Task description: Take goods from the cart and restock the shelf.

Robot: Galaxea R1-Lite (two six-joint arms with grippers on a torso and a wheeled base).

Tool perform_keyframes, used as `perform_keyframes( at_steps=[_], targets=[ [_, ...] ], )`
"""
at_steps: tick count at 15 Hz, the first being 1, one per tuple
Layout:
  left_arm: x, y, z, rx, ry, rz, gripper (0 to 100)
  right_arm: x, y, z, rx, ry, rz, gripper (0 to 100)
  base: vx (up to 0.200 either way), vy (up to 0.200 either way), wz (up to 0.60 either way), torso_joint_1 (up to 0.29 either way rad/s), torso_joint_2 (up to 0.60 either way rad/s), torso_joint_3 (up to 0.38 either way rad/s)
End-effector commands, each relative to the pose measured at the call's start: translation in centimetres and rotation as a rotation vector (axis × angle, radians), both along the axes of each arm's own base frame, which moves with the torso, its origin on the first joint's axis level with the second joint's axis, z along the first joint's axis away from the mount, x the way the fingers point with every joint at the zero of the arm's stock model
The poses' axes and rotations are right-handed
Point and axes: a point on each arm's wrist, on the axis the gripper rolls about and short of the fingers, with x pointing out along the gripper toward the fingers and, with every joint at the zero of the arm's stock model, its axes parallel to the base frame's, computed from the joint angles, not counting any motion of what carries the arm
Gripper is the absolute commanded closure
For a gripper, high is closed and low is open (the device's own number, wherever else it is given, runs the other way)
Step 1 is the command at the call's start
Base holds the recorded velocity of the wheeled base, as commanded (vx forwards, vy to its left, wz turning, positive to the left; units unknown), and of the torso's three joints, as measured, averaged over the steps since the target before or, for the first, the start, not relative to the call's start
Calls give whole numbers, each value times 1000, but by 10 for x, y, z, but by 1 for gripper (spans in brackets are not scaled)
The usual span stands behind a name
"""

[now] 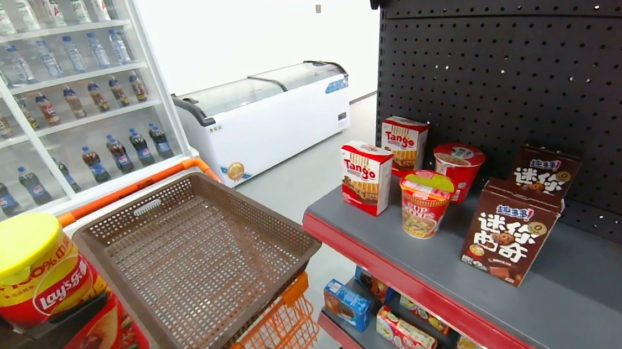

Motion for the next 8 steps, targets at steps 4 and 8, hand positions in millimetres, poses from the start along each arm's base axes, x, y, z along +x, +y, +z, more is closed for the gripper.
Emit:
perform_keyframes(
  at_steps=[4,8],
  targets=[
    [-16,0,-2,23,-33,-25,100,0,0,0,0,1,1,0,0,0,0,0,0,0],
    [-39,-1,-32,3,14,-99,100,0,0,0,0,1,2,0,0,0,0,0,0,0]
  ],
)
